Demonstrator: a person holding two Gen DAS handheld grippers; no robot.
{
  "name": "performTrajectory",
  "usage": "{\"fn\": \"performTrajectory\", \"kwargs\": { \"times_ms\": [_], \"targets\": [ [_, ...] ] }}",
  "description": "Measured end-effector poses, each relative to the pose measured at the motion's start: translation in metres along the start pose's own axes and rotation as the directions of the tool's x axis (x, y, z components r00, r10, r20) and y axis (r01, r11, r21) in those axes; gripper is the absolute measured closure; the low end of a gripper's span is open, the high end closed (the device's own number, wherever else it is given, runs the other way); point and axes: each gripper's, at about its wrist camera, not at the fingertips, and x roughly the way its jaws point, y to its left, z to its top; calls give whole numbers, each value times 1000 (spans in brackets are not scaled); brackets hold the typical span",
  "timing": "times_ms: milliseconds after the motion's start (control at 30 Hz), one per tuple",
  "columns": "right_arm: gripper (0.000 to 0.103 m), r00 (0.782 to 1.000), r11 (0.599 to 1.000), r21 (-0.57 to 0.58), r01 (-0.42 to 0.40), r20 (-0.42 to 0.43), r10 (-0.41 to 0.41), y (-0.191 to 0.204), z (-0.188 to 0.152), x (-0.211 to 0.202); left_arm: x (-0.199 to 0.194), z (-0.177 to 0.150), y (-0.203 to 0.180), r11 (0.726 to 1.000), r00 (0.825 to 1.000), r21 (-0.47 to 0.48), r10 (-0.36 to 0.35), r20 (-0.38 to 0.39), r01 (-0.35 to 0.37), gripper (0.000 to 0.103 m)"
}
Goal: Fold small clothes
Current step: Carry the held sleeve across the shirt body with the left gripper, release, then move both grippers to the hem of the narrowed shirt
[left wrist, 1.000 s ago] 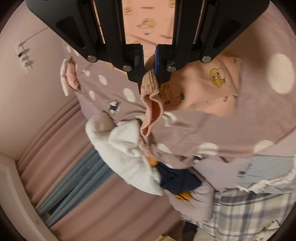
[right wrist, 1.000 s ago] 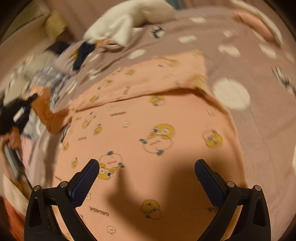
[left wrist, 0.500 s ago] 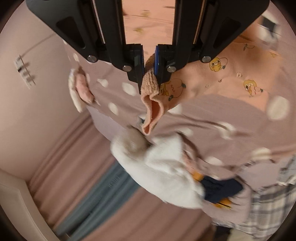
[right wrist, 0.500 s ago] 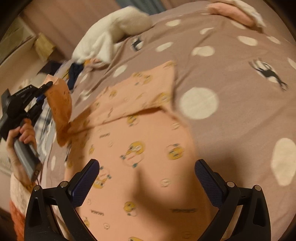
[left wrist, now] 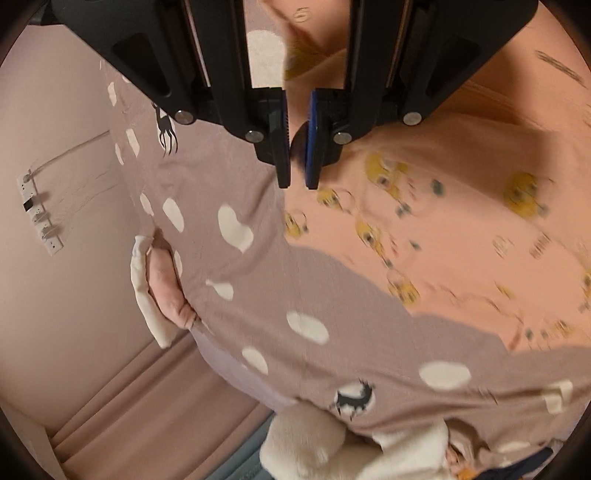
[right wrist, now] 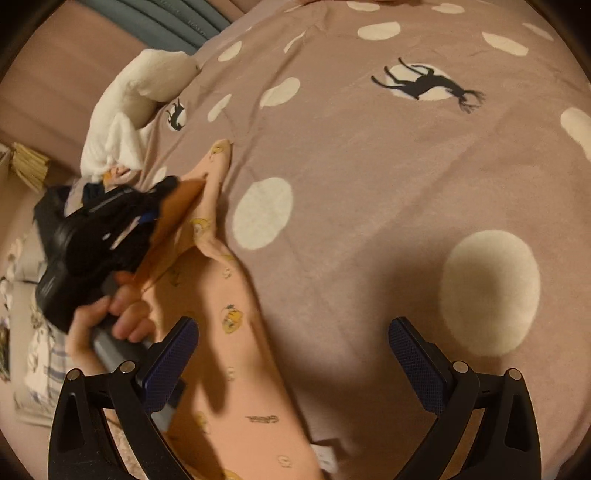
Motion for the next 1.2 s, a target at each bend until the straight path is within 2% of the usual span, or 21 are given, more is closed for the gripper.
{"fn": "performTrajectory", "kwargs": {
  "times_ms": [133,233,300,367,400,433,467,533,600,633,667,733,767,800,833,867,933,967,1033,1100,1200],
  "targets": [
    [1,1000,1000,-18,6,8,-6,1,3,-1,12,-7,-9,995,992,-39,-94,-82,91,99],
    [1,1000,1000,22,-15,-15,15,-5,6,2,11,-13,-21,994,989,-20,-107,-98,105,99],
    [1,999,1000,22,-22,-27,23,-5,6,3,5,-12,-22,985,980,-55,-169,-106,164,99],
    [1,999,1000,0,-10,-30,10,-1,4,3,-7,-10,-21,976,973,-90,-206,-102,197,90],
    [1,1000,1000,-12,-5,-29,4,0,4,1,-14,-10,-22,978,976,-86,-196,-98,188,85],
    [1,1000,1000,-25,2,-28,-3,3,3,1,-24,-8,-23,985,982,-72,-163,-94,157,63],
    [1,1000,999,-35,5,-30,-6,5,2,2,-35,-6,-21,991,988,-65,-122,-90,117,28],
    [1,999,999,-45,2,-38,-3,9,2,5,-58,-8,-13,994,993,-73,-88,-76,82,0],
    [1,999,999,-40,0,-49,-2,11,2,10,-84,-12,0,993,992,-64,-99,-76,95,1],
    [1,999,1000,-31,1,-54,-2,9,1,11,-101,-14,7,996,994,-46,-81,-78,77,1],
    [1,998,1000,-20,4,-61,-5,9,1,14,-115,-16,13,999,996,-30,-46,-71,43,1],
    [1,997,1000,-21,17,-69,-18,9,-1,17,-148,-23,24,993,993,37,115,-36,-114,1],
    [1,997,999,-35,33,-69,-35,11,-3,18,-165,-28,28,972,975,87,222,-10,-221,1],
    [1,996,997,-56,46,-69,-50,15,-6,17,-179,-35,33,946,954,128,299,16,-299,1],
    [1,996,996,-75,52,-70,-57,17,-8,16,-191,-42,36,915,930,169,364,44,-366,1],
    [1,995,993,-106,55,-75,-63,21,-11,15,-209,-54,42,873,899,215,431,81,-438,1],
    [1,994,987,-156,48,-94,-63,27,-14,15,-235,-75,57,842,874,232,472,120,-486,1],
    [1,993,985,-170,40,-100,-57,28,-16,15,-251,-88,67,840,867,213,479,138,-499,1],
    [1,993,983,-181,13,-112,-34,27,-18,15,-274,-109,92,852,864,147,486,130,-502,1],
    [1,989,983,-186,-9,-144,-18,23,-21,19,-294,-127,121,882,882,47,465,73,-469,1],
    [1,984,974,-225,-23,-177,-17,23,-29,16,-310,-142,152,904,906,-88,422,19,-419,1]
  ]
}}
